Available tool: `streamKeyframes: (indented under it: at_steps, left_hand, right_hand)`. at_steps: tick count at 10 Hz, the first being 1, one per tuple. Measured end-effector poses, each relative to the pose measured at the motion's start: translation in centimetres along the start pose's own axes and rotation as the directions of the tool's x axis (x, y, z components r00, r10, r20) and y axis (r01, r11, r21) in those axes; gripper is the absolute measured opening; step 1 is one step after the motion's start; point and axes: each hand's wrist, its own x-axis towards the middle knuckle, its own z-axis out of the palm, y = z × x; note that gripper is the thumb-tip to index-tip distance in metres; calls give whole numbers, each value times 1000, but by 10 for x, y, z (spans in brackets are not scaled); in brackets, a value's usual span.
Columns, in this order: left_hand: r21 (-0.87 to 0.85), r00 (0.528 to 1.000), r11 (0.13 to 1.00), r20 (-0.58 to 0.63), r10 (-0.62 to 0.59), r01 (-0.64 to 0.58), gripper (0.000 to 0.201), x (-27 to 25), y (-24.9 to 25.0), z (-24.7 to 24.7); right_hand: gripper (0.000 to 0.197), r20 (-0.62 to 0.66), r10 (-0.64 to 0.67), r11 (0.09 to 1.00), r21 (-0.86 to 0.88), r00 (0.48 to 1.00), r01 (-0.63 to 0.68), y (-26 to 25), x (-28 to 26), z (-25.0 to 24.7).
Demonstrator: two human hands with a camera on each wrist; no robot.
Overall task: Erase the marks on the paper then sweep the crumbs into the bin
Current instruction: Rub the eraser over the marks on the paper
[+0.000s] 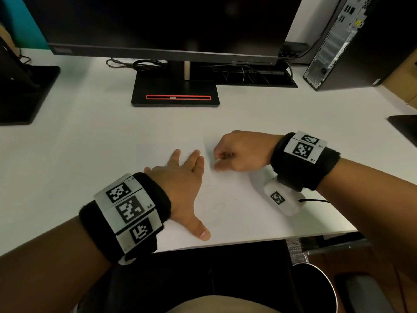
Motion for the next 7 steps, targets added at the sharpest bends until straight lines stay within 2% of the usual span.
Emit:
streamKeyframes:
  at_steps: [1, 2, 3, 4, 5, 6, 7]
  left_hand:
    - [-2, 1000, 1000, 5, 1, -1, 159, 0, 0, 1]
    - [-2, 1000, 1000, 3, 0, 0, 159, 1, 0, 1]
    - [-8, 1000, 1000, 6, 0, 0, 160, 0, 0, 0]
    - [-13, 1000, 1000, 8, 2, -2, 159, 0, 0, 1]
    - [-13, 1000, 1000, 8, -2, 2, 160, 0, 0, 1]
    - [-9, 1000, 1000, 14, -7, 7, 159, 0, 1, 0]
    - [-3, 1000, 1000, 9, -9, 9, 158, -1, 2, -1]
  right_hand:
    - [38, -46, 50, 999, -4, 998, -50, 6, -3, -5]
    - [37, -74, -16, 1000, -3, 997, 16, 0, -5, 3]
    - [38, -16, -19, 1000, 9, 1000, 19, -1, -7, 4]
    - [38, -82, 17, 1000, 3, 997, -17, 4, -5, -2]
    - [36, -55, -51, 999, 2, 997, 51, -2, -10, 7]
    - [37, -5, -27, 1000, 0, 1000, 27, 1, -15, 5]
    - [38, -74, 1, 1000, -11, 997, -1, 5, -14, 2]
